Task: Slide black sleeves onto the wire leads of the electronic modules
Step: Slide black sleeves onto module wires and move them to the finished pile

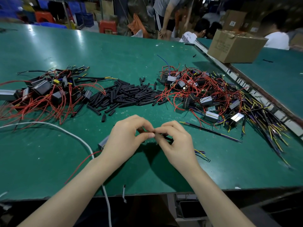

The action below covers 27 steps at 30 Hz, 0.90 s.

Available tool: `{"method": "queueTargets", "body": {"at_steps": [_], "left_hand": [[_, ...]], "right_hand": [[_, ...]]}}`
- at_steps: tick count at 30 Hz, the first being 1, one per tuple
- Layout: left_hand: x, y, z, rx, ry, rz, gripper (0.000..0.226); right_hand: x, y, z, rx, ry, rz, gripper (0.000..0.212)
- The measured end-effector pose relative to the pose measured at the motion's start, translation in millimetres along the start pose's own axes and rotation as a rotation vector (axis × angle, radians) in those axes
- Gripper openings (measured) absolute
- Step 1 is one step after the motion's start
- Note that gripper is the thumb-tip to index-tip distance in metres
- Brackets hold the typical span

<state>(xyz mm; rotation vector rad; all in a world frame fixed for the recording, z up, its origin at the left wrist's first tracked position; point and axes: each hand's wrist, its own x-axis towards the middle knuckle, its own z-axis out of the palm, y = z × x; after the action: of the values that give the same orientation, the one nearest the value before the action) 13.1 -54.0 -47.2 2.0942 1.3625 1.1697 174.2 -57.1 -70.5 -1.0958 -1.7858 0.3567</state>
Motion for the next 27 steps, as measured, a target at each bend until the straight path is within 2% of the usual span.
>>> {"method": "queueTargets", "body": {"at_steps": [3, 8, 13, 18, 21, 27], "left_hand": [[-0.5, 0.1, 1.7, -0.05, 0.043, -0.036, 0.035], [-3.2, 2.1, 6.0, 0.096, 0.082, 0.057, 0.027], [-1.5, 3.5, 5.1, -0.066, 0.092, -0.131, 0.031], [7.5, 7.3, -3.8, -0.148, 0.01, -0.231, 0.033], [12.0, 9.7, -8.9, -0.147, -0.062, -0.228, 0.031], [11.8, 13.8, -13.2, -0.094, -0.116, -0.202, 0.03]], "right_hand": [[-2.0, 0.6, 0.9, -0.007, -0.004, 0.029, 0.01], [-1.8, 2.3, 2.2, -0.092, -0.033, 0.059, 0.011], [-1.1, 1.0, -0.2, -0.067, -0.116, 0.085, 0.008], [1.2, 2.2, -4.3, -0.008, -0.098, 0.059, 0.014], [1.8, 0.6, -3.8, -0.045, -0.068, 0.067, 0.019], [-0.1, 1.2, -1.7, -0.049, 0.078, 0.141, 0.012]]}}
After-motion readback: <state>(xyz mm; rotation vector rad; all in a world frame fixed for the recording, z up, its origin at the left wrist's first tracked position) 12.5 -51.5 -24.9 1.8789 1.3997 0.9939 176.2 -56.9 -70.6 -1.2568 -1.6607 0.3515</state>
